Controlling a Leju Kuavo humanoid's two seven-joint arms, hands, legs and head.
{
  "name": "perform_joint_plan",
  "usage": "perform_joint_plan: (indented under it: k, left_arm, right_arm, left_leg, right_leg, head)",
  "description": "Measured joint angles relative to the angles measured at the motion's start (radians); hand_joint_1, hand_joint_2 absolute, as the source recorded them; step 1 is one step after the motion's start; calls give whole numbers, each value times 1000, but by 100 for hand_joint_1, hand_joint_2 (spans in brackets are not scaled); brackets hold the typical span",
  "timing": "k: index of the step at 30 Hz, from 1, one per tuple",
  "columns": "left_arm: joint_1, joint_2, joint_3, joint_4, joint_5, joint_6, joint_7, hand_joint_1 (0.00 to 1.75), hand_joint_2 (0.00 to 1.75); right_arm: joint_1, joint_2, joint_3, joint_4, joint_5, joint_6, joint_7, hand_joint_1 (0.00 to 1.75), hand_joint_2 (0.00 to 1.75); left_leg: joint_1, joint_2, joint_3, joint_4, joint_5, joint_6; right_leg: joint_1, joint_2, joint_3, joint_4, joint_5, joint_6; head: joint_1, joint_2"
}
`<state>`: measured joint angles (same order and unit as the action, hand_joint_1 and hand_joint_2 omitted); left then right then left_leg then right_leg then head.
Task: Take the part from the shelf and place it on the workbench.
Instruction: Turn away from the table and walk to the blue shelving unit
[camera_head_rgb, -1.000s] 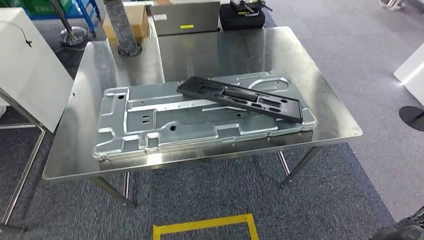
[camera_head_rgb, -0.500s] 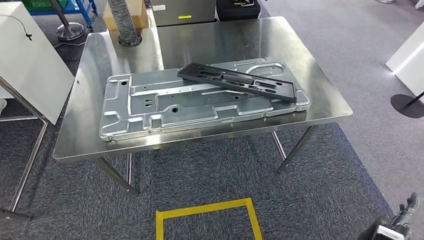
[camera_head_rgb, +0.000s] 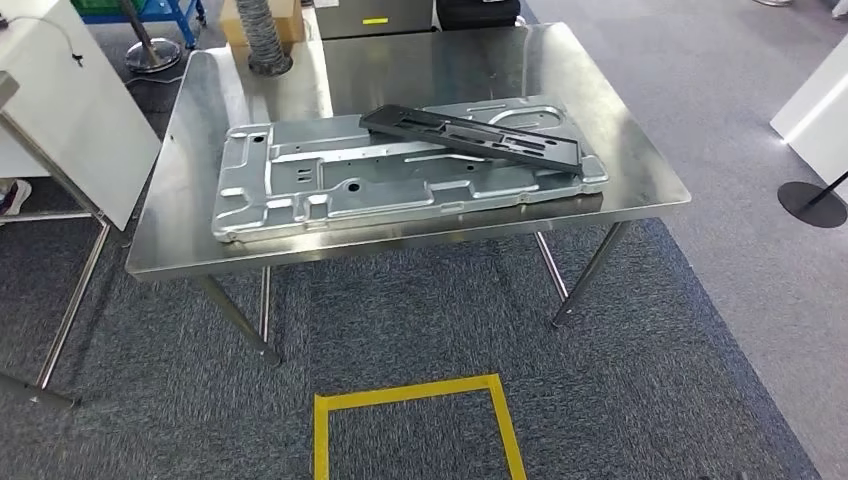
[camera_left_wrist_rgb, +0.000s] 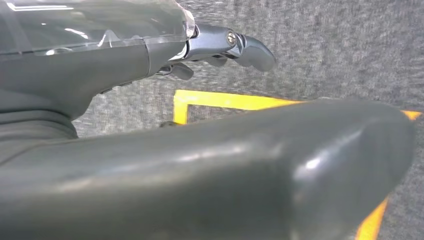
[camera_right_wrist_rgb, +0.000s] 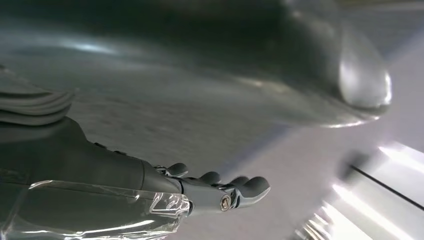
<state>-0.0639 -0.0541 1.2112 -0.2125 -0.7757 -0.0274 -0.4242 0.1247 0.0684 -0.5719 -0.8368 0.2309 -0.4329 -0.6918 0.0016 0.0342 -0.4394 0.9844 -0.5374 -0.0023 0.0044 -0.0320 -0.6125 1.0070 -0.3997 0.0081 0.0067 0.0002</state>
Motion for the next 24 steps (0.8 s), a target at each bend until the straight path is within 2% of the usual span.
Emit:
perform_joint_plan:
  k: [2,3,4,5,6,7,8,9,10,11,13,14,15,17,18,19,21,22,23,24]
  left_arm:
    - [2,-4,7,0,-1,0,-3,0,0]
    - [4,-5,11,0,-2,0,-5,0,0]
    - [6,-6,13,0,-4,0,-9,0,0]
    - [6,-6,15,0,-8,-1,-13,0,0]
    - [6,-6,15,0,-13,-3,-17,0,0]
    - [7,-6,15,0,-19,-5,-20,0,0]
    - [7,-6,15,0,-25,-7,-23,0,0]
    - [7,-6,15,0,-30,-9,-24,0,0]
    - [7,-5,15,0,-34,-10,-25,0,0]
    - [5,-5,14,0,-38,-11,-26,0,0]
    - [1,-6,14,0,-41,-13,-27,0,0]
    - [-1,-6,14,0,-42,-13,-27,0,0]
    - [-3,-6,14,0,-42,-13,-28,0,0]
    - [-2,-6,14,0,-43,-13,-28,0,0]
    - [0,-5,14,0,-44,-13,-28,0,0]
    - [1,-4,14,0,-46,-12,-27,0,0]
    - [-1,-4,14,0,-50,-11,-24,0,0]
    - [-3,-4,14,0,-52,-10,-22,0,0]
    - [-5,-5,14,0,-53,-9,-19,0,0]
    - [-6,-5,13,0,-53,-8,-18,0,0]
  right_arm:
    - [-36,-11,-30,151,11,13,28,0,0]
    - [-52,-16,-40,223,22,27,58,0,0]
    - [-64,-19,-46,287,36,46,96,0,0]
    - [-71,-21,-49,342,54,65,140,0,0]
    - [-76,-22,-49,384,75,82,186,0,0]
    - [-80,-23,-47,421,98,97,231,0,0]
    - [-86,-24,-44,453,117,109,270,0,0]
    - [-92,-25,-40,480,130,120,298,0,0]
    - [-98,-27,-37,502,138,130,315,0,0]
    - [-103,-30,-35,519,140,138,322,0,0]
    - [-112,-38,-33,544,141,145,328,0,0]
    - [-115,-42,-32,554,141,145,329,0,0]
    - [-118,-45,-31,563,141,146,331,0,0]
    - [-124,-48,-29,578,140,153,333,0,0]
    - [-128,-49,-29,584,139,159,334,0,0]
    - [-130,-49,-29,589,139,167,336,0,0]
    - [-132,-49,-29,597,138,178,339,0,0]
    - [-132,-49,-29,601,138,180,341,0,0]
    - [-133,-49,-29,604,138,181,342,0,0]
    - [-133,-49,-29,606,139,181,342,0,0]
  left_leg:
    - [0,-9,-12,-4,12,18]
    - [1,-13,-21,-4,22,26]
    - [2,-17,-33,-6,35,32]
    - [2,-22,-48,-5,47,36]
    - [2,-30,-63,-4,58,39]
    - [1,-38,-79,-3,70,39]
    - [0,-46,-96,0,82,38]
    - [0,-55,-112,3,93,36]
    - [-1,-65,-128,7,104,34]
    - [-1,-75,-142,10,114,31]
    - [-2,-95,-163,14,133,24]
    - [-1,-104,-169,14,142,19]
    - [1,-114,-173,13,152,12]
    - [5,-126,-180,11,165,-1]
    - [5,-117,-186,21,152,-5]
    - [4,-99,-196,46,119,-9]
    - [6,-58,-225,151,13,-16]
    - [8,-49,-238,216,-30,-20]
    - [11,-44,-243,269,-48,-25]
    - [12,-42,-244,305,-51,-28]
  right_leg:
    - [-3,-6,-3,3,4,13]
    - [-5,-2,-10,16,-15,19]
    - [-7,5,-21,47,-53,24]
    - [-10,13,-37,97,-106,29]
    - [-11,19,-53,160,-159,32]
    - [-12,21,-65,223,-196,33]
    - [-12,22,-67,266,-207,33]
    - [-12,23,-54,279,-198,31]
    - [-11,27,-22,253,-173,28]
    - [-11,40,28,191,-146,22]
    - [-10,94,134,35,-131,7]
    - [-8,114,165,-18,-135,2]
    - [-6,122,178,-43,-142,-2]
    - [-4,100,172,-52,-129,-7]
    - [-6,89,165,-55,-118,-13]
    - [-9,78,156,-59,-106,-18]
    - [-10,57,131,-61,-84,-24]
    - [-9,47,116,-59,-73,-24]
    - [-9,38,100,-56,-63,-22]
    - [-9,32,87,-54,-55,-21]
  head:
    - [0,0]
    - [0,0]
    - [0,0]
    - [1,0]
    - [2,0]
    - [2,0]
    - [2,0]
    - [2,0]
    - [2,0]
    - [2,0]
    - [1,0]
    - [2,0]
    - [3,0]
    - [5,0]
    - [5,0]
    - [1,0]
    - [-5,0]
    - [-7,0]
    - [-7,0]
    - [-7,0]
